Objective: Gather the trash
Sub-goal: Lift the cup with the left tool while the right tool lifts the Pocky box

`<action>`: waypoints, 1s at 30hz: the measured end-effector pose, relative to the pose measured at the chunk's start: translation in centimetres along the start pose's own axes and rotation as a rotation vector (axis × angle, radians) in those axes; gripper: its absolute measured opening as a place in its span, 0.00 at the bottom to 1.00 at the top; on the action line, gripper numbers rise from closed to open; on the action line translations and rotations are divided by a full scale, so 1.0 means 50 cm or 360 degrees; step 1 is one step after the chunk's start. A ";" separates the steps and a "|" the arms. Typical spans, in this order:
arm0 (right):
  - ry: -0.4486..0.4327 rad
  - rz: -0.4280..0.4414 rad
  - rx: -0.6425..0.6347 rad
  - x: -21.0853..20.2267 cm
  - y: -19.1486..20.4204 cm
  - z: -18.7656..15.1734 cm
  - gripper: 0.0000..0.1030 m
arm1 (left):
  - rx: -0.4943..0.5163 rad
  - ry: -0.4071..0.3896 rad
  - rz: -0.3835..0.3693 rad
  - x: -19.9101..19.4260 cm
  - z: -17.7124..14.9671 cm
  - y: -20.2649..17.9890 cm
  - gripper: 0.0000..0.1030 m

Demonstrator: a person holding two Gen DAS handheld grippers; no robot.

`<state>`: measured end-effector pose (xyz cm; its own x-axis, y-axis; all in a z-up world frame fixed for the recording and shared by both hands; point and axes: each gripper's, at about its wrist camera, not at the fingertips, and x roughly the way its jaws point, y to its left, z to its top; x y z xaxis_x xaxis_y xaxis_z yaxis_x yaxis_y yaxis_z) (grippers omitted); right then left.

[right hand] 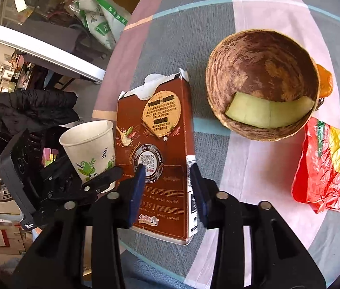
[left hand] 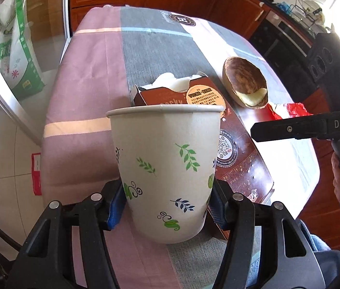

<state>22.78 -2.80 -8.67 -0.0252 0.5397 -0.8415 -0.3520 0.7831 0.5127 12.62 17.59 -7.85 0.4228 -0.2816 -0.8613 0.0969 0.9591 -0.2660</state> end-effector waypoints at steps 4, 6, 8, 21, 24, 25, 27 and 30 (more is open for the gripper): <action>0.0014 0.0066 0.0029 0.013 -0.019 -0.007 0.51 | 0.0032 0.0001 0.0012 -0.002 -0.001 -0.005 0.57; 0.0022 0.0088 0.0021 0.026 -0.022 -0.011 0.51 | 0.0046 0.0017 0.0030 -0.006 -0.002 -0.005 0.57; 0.0026 0.0114 0.0022 0.038 -0.024 -0.013 0.51 | 0.0050 0.0036 0.0064 -0.015 -0.006 -0.002 0.57; -0.0003 0.0172 -0.0004 0.047 -0.012 -0.028 0.54 | 0.0125 0.0203 0.0230 -0.026 -0.030 0.005 0.56; -0.0033 0.0163 -0.0021 0.047 -0.006 -0.034 0.56 | 0.0147 0.0187 0.0204 -0.037 -0.024 -0.012 0.56; -0.0036 0.0146 -0.0037 0.048 -0.001 -0.035 0.57 | 0.0163 0.0172 0.0200 -0.044 -0.021 -0.020 0.56; -0.0043 0.0109 -0.0076 0.049 0.009 -0.040 0.57 | 0.0169 0.0149 0.0191 -0.056 -0.017 -0.026 0.56; -0.0067 0.0129 -0.0056 0.049 0.007 -0.043 0.58 | 0.0181 0.0187 0.0214 -0.041 -0.015 -0.034 0.56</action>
<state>20.56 -1.87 -10.89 -0.0160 0.6140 -0.7892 -0.3833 0.7252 0.5720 10.90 16.53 -5.95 0.3314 -0.1462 -0.9321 0.1508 0.9834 -0.1006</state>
